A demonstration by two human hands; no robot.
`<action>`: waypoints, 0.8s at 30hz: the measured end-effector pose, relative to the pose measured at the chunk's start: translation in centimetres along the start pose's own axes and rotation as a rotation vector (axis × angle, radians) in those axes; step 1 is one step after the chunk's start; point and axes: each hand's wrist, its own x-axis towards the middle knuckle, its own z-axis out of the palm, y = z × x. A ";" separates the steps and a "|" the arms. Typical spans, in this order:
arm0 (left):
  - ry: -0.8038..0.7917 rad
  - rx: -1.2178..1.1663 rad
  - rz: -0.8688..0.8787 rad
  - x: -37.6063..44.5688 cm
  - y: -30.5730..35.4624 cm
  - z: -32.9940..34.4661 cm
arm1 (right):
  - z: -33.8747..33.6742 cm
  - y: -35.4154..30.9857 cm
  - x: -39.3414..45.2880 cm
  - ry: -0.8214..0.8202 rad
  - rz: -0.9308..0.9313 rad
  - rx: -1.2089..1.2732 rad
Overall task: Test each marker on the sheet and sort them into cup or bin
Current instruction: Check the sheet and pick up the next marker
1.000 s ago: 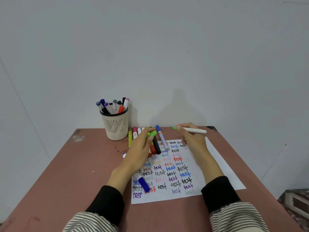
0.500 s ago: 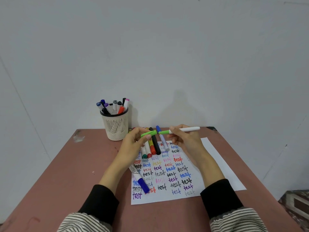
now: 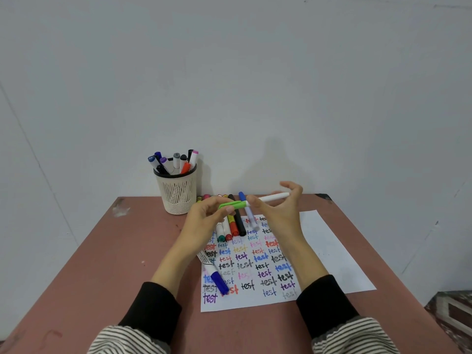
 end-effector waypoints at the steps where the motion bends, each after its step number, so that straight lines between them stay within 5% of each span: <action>1: 0.011 -0.004 0.002 0.0 0.1 0.0 | -0.1 0.1 0.0 0.017 -0.067 -0.022; 9: 0.023 0.040 -0.033 -0.2 -0.5 -0.6 | -0.8 1.7 0.7 0.012 -0.471 -0.766; 14: -0.022 0.112 -0.116 -0.2 -0.9 -0.9 | -0.8 1.0 0.2 -0.213 -0.500 -1.111; 18: 0.043 0.047 -0.111 -0.1 -0.6 -1.8 | 0.1 0.8 -0.8 -0.363 -0.463 -1.046; 24: 0.052 0.152 -0.065 -0.3 -0.7 -2.5 | 0.1 1.3 -0.7 -0.331 -0.406 -1.040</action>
